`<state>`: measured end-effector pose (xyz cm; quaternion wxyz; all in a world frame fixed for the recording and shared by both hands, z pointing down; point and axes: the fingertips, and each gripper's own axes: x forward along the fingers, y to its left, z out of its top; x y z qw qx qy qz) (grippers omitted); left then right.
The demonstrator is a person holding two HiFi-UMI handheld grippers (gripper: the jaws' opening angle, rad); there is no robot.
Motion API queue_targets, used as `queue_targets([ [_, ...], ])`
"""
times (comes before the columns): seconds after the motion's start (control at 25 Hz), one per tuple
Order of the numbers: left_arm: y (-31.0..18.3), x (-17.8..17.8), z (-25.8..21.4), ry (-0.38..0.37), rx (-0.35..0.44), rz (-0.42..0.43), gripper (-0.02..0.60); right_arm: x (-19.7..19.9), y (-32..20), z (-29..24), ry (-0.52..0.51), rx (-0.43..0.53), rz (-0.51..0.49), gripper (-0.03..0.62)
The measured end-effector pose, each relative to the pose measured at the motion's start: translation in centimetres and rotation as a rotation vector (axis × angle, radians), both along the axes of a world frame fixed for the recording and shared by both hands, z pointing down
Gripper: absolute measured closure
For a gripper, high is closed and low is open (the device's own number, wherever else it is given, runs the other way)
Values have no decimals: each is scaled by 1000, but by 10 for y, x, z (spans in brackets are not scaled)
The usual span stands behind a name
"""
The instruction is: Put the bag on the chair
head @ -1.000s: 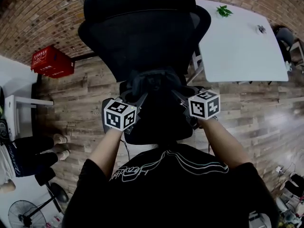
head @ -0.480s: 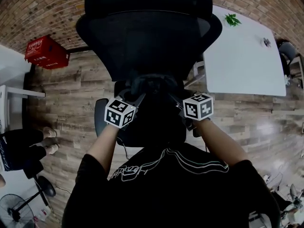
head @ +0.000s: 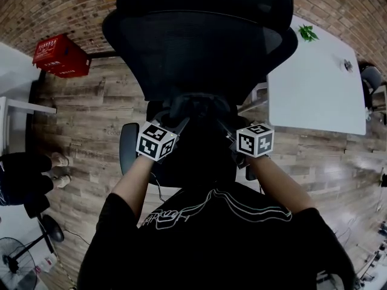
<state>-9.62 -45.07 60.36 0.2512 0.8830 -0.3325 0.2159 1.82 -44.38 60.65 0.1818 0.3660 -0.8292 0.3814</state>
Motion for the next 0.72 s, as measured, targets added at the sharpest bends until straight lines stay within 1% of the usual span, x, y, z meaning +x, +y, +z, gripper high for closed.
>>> queue_targets([
  [0.12, 1, -2, 2, 13, -36, -9, 436, -2, 0, 1, -4, 1, 2, 503],
  [0.24, 2, -6, 3, 36, -73, -21, 397, -3, -1, 2, -9, -2, 4, 478],
  [0.36, 4, -12, 2, 68, -105, -46, 328, -6, -1, 1, -23, -6, 4, 448],
  [0.4, 4, -16, 2, 68, -108, -56, 301, -6, 0, -1, -27, -4, 3, 438],
  [0.44, 5, -20, 2, 66, -108, -66, 289, -7, 0, -3, -30, 1, 4, 429],
  [0.6, 11, -32, 0, 59, -99, -89, 264, -3, 2, -11, -18, 27, 19, 361],
  [0.72, 15, -35, -8, 60, -65, -103, 242, 7, 4, -20, -2, 66, 50, 290],
])
